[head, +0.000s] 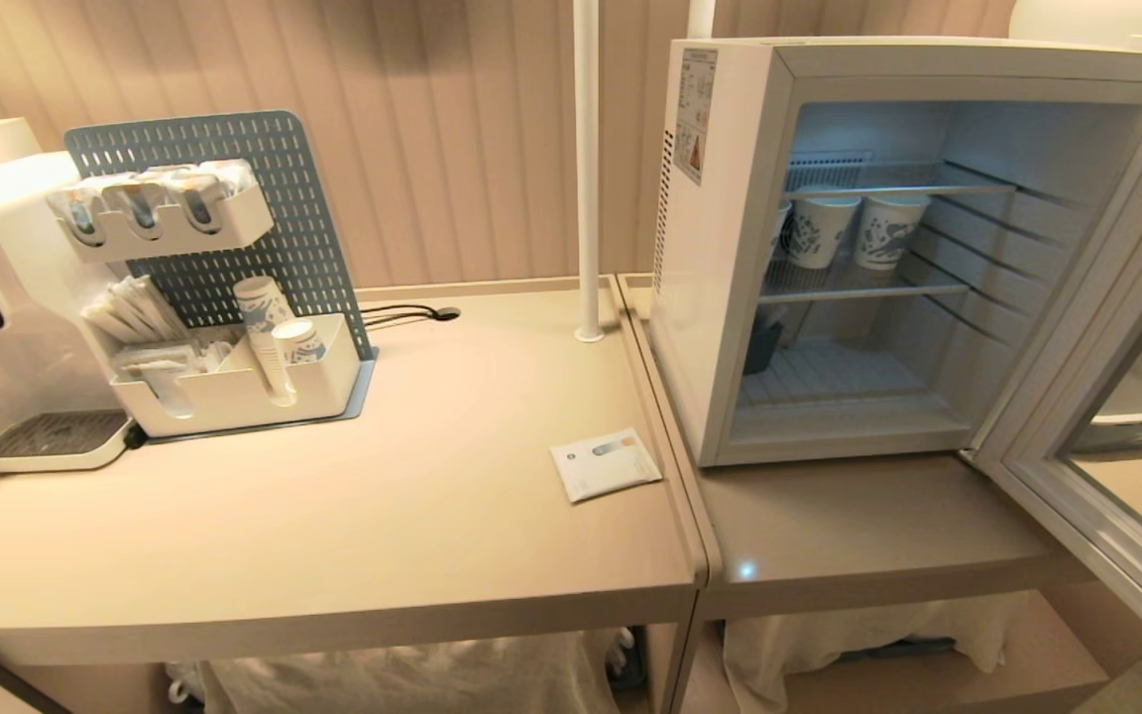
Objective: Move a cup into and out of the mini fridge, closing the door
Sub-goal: Place the yoghurt on the table
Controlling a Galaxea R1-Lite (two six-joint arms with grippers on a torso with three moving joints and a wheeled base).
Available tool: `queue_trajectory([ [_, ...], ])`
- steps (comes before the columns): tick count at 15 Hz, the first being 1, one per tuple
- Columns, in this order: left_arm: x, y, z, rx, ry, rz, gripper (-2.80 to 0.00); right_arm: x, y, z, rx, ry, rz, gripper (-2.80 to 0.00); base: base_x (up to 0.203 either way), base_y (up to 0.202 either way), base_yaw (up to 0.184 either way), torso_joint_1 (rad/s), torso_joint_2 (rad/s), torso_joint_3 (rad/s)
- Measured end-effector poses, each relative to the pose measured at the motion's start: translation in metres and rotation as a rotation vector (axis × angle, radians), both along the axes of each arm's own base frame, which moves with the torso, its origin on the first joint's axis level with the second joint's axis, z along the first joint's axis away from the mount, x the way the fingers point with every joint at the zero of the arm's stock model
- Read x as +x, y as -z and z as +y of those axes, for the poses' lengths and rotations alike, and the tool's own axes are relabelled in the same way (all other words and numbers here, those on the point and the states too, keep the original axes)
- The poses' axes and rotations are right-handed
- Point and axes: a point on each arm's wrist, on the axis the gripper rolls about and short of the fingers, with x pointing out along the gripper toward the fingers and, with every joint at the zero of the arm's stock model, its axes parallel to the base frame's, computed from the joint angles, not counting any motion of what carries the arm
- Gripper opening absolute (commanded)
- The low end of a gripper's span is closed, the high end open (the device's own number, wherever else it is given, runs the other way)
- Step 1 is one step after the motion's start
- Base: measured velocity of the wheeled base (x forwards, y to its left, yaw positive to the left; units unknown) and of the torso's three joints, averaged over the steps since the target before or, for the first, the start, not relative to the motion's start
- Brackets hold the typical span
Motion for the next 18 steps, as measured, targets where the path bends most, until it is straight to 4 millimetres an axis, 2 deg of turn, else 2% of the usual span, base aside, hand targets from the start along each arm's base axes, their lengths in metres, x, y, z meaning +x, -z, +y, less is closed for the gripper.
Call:
queue_trajectory([
  [3,0.0,0.0,0.0,0.0,0.0,0.0,-2.8,0.0005,0.0127,0.002,0.012,-0.089,0.07,-2.8,0.0,0.0,0.0,0.0,0.0,0.0],
  [14,0.0,0.0,0.0,0.0,0.0,0.0,-2.8,0.0004,0.0136,0.0019,0.02,-0.09,0.071,-2.8,0.0,0.0,0.0,0.0,0.0,0.0],
  [18,0.0,0.0,0.0,0.0,0.0,0.0,-2.8,0.0004,0.0136,0.002,0.021,-0.091,0.071,-2.8,0.0,0.156,-0.005,0.002,0.0,0.0],
])
